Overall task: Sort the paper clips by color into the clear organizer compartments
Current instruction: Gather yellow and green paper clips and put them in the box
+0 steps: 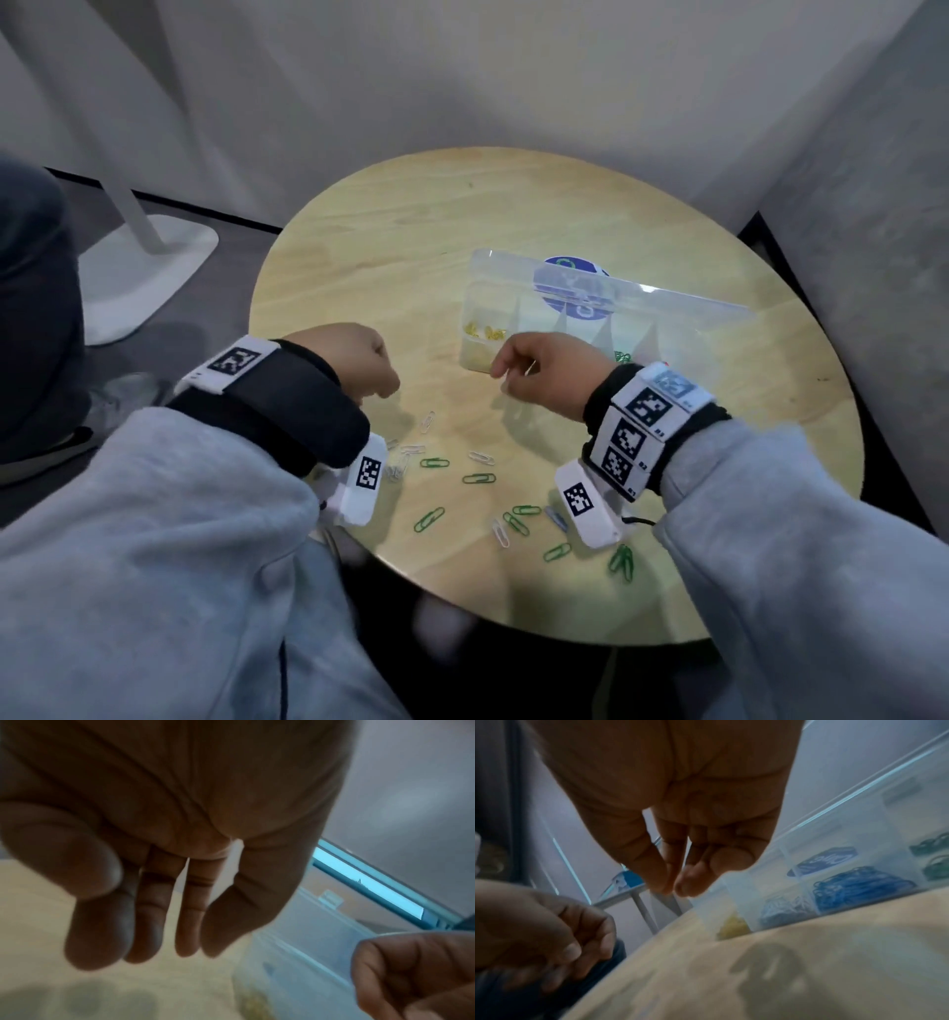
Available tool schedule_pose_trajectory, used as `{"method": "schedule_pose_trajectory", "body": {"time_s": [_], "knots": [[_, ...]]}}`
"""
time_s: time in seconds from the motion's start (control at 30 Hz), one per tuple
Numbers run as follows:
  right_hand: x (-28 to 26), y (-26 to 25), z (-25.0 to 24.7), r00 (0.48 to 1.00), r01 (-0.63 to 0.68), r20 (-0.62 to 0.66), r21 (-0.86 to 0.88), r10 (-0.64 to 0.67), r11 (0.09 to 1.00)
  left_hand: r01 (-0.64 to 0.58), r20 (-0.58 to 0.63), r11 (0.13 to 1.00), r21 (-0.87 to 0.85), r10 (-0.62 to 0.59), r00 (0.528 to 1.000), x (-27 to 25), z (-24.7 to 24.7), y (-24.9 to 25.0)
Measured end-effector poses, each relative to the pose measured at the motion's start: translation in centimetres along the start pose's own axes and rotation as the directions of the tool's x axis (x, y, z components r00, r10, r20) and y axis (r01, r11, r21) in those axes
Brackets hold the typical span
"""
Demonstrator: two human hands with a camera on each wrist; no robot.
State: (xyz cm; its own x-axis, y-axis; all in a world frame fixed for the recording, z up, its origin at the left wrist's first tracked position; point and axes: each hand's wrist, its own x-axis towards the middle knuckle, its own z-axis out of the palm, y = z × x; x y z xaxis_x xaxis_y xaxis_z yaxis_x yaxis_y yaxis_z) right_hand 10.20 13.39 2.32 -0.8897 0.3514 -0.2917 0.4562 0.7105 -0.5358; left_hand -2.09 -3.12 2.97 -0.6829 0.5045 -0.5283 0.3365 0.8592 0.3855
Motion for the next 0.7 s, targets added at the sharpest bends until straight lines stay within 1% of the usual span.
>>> {"method": "schedule_pose_trajectory", "body": {"time_s": [0.07,0.13,0.23,0.33,0.5,0.6,0.7], "knots": [[-0.3,0.1,1.1,0.993,-0.015,0.113,-0.191,0.038,0.981,0.016,0.039,0.989,0.15,-0.022,0.999,-0.1,0.8,-0.3],[-0.5,0.3,2.5,0.976,-0.03,0.196,-0.312,0.095,0.95,0.018,0.089,0.959,0.281,-0.045,0.995,0.1,1.9,-0.3],[-0.8,0.6,4.1,0.964,-0.051,0.225,-0.358,0.139,0.932,0.024,0.135,0.906,0.423,-0.089,0.987,0.6,3.5,-0.2],[-0.7,0.4,4.7,0.966,-0.029,0.231,-0.354,0.118,0.935,0.002,0.145,0.864,0.504,-0.087,0.986,0.9,4.4,-0.2],[-0.2,-0.2,4.8,0.961,0.01,0.26,-0.37,0.093,0.929,-0.055,0.123,0.842,0.537,-0.013,0.992,1.1,5.8,-0.1],[0.0,-0.4,5.0,0.959,0.022,0.269,-0.373,0.085,0.928,-0.078,0.124,0.898,0.434,0.027,0.992,1.4,5.9,0.3],[0.3,-0.3,5.2,0.958,0.011,0.27,-0.379,0.099,0.925,-0.139,0.114,0.934,0.328,0.107,0.988,1.5,5.5,0.6]]}}
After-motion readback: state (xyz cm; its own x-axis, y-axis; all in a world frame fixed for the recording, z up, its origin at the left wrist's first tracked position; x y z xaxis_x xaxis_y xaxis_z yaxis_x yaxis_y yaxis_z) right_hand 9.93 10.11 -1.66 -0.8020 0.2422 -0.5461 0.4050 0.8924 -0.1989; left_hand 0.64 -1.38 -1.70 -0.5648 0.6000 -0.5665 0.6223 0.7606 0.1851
